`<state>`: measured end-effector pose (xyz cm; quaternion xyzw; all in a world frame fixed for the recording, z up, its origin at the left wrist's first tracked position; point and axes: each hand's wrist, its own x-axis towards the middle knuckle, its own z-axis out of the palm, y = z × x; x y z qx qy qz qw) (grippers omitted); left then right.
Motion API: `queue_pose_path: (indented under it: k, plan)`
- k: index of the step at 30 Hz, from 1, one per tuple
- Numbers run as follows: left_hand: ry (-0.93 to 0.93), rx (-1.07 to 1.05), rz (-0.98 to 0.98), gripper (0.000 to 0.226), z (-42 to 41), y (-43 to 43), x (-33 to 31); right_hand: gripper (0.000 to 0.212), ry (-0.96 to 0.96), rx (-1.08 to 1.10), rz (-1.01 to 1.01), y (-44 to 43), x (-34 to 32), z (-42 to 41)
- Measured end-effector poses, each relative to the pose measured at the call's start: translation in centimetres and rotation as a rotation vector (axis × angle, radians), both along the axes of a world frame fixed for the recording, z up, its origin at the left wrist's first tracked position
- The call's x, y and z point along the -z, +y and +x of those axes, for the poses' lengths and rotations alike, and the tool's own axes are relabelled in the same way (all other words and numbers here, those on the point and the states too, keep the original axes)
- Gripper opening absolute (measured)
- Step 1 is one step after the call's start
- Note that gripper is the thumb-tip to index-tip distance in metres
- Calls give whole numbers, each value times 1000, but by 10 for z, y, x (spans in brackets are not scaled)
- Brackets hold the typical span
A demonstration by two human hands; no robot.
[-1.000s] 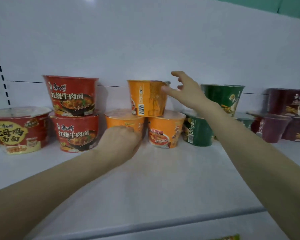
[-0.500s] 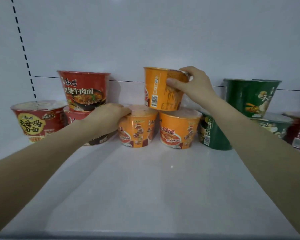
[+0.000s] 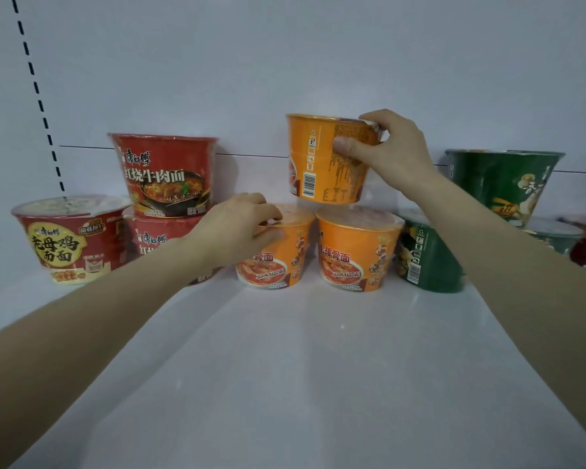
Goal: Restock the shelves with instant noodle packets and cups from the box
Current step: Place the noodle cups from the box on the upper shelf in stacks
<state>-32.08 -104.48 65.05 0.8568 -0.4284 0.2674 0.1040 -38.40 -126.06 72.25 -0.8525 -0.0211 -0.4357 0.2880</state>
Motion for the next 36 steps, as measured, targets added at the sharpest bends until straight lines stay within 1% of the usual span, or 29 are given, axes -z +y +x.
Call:
queue_pose_path:
  k: [2,5,11,16,19,23,27,30,32,33,36]
  plan:
    - [111,58,48,37,3,7,-3,59,0,-3,4,0,0,1]
    - [169,71,115,44,5,12,-4,59,2,-3,4,0,1,2]
    - [97,-7,74,41,3,3,-5,59,-5,-5,-4,1,0,6]
    - [57,-9,33,38,5,-6,-3,58,-8,-11,-4,3,1,9]
    - [-6,-34,42,38,5,-7,0,57,-8,-15,9,5,2,10]
    - [-45,-40,39,38,5,-7,4,59,0,-19,13,5,3,10]
    - [-47,-34,46,39,6,-7,6,59,-1,-21,20,5,2,8]
    - [-3,-17,37,41,4,-6,5,58,4,-24,24,6,2,6]
    - [103,-20,-13,47,1,-5,4,58,5,-26,27,7,1,4]
    - [178,-24,-79,51,-1,-5,2,58,4,-29,30,7,0,2]
    - [320,-25,-373,63,-4,-8,-7,54,-3,-50,40,8,-4,-3]
